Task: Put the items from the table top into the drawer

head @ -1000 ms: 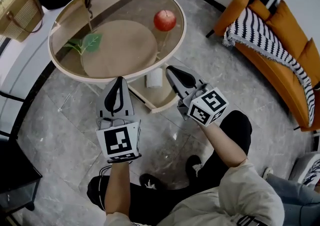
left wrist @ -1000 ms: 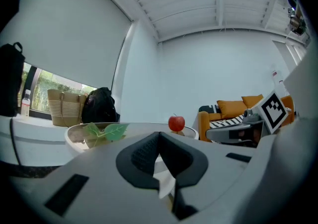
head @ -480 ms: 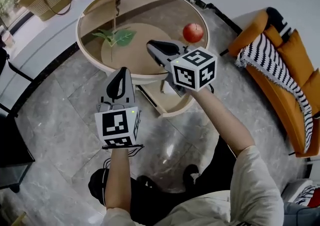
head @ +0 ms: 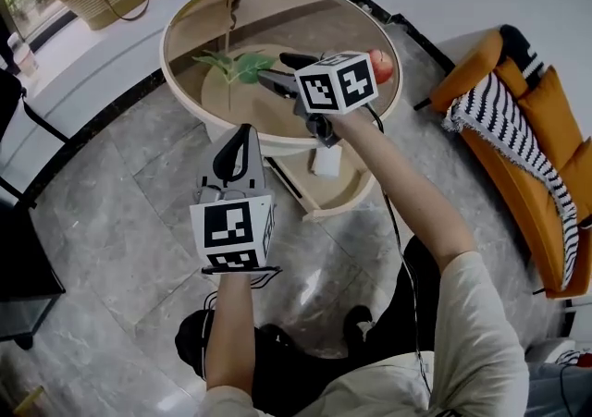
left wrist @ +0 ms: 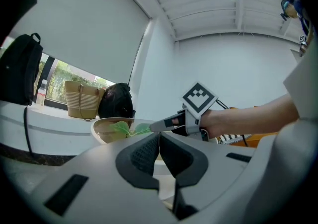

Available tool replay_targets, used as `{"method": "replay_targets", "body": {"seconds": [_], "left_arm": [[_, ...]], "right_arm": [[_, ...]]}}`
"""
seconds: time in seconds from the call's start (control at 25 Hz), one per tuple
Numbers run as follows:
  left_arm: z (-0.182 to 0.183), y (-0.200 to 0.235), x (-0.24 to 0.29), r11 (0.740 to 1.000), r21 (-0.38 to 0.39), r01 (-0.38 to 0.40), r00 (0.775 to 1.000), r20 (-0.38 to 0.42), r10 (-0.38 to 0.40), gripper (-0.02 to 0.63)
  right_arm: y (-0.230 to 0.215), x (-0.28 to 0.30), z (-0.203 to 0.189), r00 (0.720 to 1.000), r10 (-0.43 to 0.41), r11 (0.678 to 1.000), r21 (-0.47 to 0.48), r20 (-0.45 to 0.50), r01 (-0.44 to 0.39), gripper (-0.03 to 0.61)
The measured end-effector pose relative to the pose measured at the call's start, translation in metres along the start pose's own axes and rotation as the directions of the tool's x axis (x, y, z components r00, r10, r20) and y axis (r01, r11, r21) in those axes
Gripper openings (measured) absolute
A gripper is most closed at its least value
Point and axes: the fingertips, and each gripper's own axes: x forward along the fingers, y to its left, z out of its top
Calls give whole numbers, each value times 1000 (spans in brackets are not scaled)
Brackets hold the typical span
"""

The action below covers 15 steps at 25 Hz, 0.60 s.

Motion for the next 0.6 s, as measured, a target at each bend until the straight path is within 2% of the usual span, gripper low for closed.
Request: {"method": "replay_targets", "body": {"seconds": [0.12, 0.2, 0.28, 0.32, 0.36, 0.4, 0.6], "left_arm": [[8, -1, -4, 1000, -17, 4, 999, 34, -3, 21], [12, 0, -4, 1000, -24, 3, 999, 54, -2, 21], [7, 0, -3, 1000, -26, 8, 999, 40, -7, 21], [3, 0, -2, 1000, -28, 11, 999, 32, -10, 21], [-1, -2, 0, 999, -29, 14, 1000, 28, -14, 21], [-4, -5, 2, 1000, -24, 19, 999, 26, -19, 21], [-19, -20, 12, 999, 12, 48, 999, 10, -48, 21]], "right_arm": [[-10, 14, -5, 997, -39, 999, -39, -62, 37, 247], [-10, 18, -2, 997, -36, 999, -34, -62, 34, 245], [-5, 19, 2, 999, -15, 999, -33, -47, 14, 234], [-3, 18, 2, 999, -5, 999, -40, -41, 4, 200], [-1, 16, 2, 999, 5, 999, -39, -34, -7, 116], [0, 12, 2, 1000, 18, 999, -27, -26, -18, 69], [6, -2, 1, 997, 76, 997, 15, -11, -76, 40]]}}
